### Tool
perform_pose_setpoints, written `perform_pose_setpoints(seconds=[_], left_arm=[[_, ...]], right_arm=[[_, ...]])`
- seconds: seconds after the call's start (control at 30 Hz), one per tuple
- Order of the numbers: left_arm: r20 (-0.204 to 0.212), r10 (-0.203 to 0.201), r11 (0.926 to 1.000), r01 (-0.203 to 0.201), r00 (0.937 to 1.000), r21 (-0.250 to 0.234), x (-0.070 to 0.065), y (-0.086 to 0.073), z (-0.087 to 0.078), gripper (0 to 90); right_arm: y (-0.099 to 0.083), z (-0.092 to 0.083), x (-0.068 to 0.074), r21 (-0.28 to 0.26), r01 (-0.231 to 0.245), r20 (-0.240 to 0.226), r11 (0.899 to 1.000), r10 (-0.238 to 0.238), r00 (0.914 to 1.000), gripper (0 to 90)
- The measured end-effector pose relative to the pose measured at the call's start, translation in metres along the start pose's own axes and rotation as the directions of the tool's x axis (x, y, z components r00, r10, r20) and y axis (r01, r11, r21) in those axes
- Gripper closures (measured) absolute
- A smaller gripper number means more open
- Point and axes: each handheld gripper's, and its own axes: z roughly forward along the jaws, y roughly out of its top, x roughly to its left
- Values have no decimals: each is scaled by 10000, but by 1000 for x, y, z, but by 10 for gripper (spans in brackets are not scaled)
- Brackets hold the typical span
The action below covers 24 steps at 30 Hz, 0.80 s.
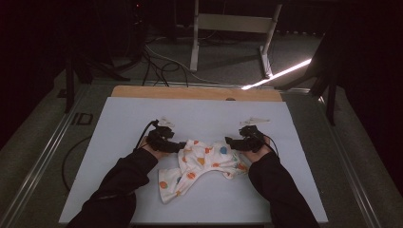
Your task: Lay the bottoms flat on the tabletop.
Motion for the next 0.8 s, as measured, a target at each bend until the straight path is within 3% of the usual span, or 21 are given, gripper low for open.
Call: perform_pose_setpoints(seconds=[0.03, 0.23, 0.37, 0.43, 0.57, 0.7, 0.8], left_arm=[[132, -173, 9998, 173, 9998, 57, 2, -1, 10, 327], [-11, -232, 9986, 233, 9997, 465, 2, -3, 37, 395], [-115, -56, 9987, 62, 9999, 502, -1, -2, 43, 454], [-371, 381, 9973, -357, 9986, 635, -5, -1, 45, 500], [-586, 639, 9959, -600, 9962, 675, -9, -1, 45, 637], [-472, 898, 9940, -866, 9948, 663, -16, -1, 46, 834], [-576, 1018, 9929, -979, 9931, 676, -18, -1, 44, 866]], right_arm=[[-1, 4, 0, 87, -72, 71, 9999, 71, 9999, 347], [-10, 18, -2, 867, 160, 430, 9961, -198, 9989, 536], [-15, 18, -7, 1239, 95, 642, 9922, -176, 9978, 758], [-16, 16, -9, 1374, 81, 750, 9905, -186, 9970, 860], [-18, 12, -13, 1291, -36, 828, 9916, -71, 9965, 880], [-18, 10, -13, 1170, -30, 863, 9931, -71, 9962, 882], [-18, 9, -12, 1114, 39, 842, 9938, -133, 9964, 884]])
